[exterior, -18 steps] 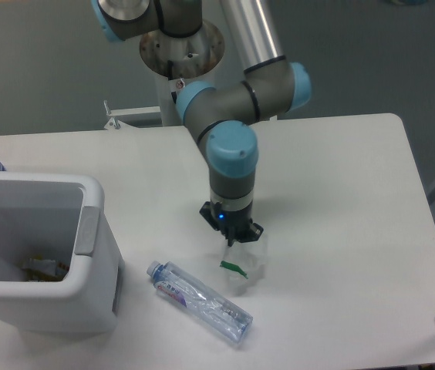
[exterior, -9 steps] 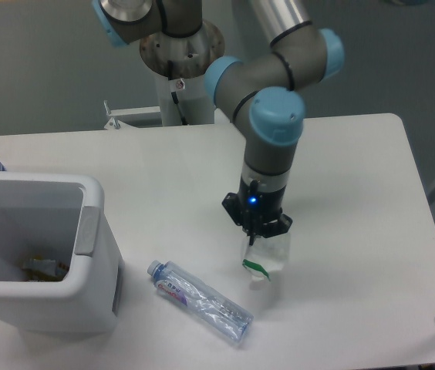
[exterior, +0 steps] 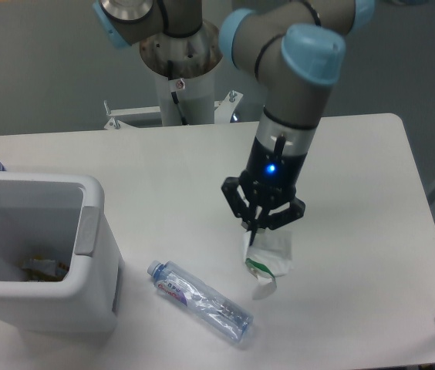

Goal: Place the trash in the trash can
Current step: 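Carry the white cup over the white trash bin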

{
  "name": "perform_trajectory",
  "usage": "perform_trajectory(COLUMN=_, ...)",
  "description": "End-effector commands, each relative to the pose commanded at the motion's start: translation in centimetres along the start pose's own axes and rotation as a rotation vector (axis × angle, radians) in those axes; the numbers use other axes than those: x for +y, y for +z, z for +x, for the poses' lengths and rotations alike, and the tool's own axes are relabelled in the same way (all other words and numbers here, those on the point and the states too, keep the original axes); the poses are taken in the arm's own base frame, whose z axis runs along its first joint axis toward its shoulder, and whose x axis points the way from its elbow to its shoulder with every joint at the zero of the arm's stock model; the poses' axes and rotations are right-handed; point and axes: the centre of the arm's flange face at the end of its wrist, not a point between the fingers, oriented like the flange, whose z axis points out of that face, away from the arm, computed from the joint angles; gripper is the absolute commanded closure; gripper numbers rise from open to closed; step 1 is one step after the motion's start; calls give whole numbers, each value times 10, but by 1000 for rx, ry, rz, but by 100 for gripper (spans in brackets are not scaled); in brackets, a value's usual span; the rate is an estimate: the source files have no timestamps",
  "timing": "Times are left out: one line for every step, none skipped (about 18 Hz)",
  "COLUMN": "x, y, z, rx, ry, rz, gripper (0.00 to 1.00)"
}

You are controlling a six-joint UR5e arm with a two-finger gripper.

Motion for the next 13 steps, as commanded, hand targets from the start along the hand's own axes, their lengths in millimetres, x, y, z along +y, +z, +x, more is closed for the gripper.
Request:
perform_trajectory(x=-3, y=-1, z=8, rx=4, ry=-6, rz=4, gripper=100)
perform_trajectory(x=-7, y=0, z=19, rx=12, ry=-3, rz=5, gripper=100)
perform_trajectory(x=-13, y=0, z=33, rx=19, ry=4, rz=9, gripper=100)
perform_trajectory(x=-16, y=1, z=40, rx=26, ry=-3, rz=12, gripper=100)
perform_trajectory(x=-20, y=-6, z=49, rx=23, ry=-9, rz=22, gripper=100)
perform_trajectory(x=-25, y=-12, z=61, rx=23, ry=-11, rz=32, gripper=100)
perform_trajectory(x=-28, y=-14, z=72, rx=30, ry=-7, rz=34, gripper=100)
perform_trajectory(x=-31, y=-12, z=84, rx=39, ry=4, rz=36, gripper=100)
perform_trajectory(x=-35, y=-15, z=99, rx=46, ry=15, rz=41, gripper=100)
perform_trajectory(x=-37, y=-16, z=110, rx=53, ry=16, rz=41, gripper=100)
perform_trajectory(x=-38, y=-16, z=122, rx=62, ry=23, rz=40, gripper=100)
perform_trajectory(x=-39, y=-16, z=132, rx=69, ry=31, rz=39, gripper=100)
perform_trajectory(x=-39, y=-12, z=142, rx=77, ry=43, rz=33, gripper=100)
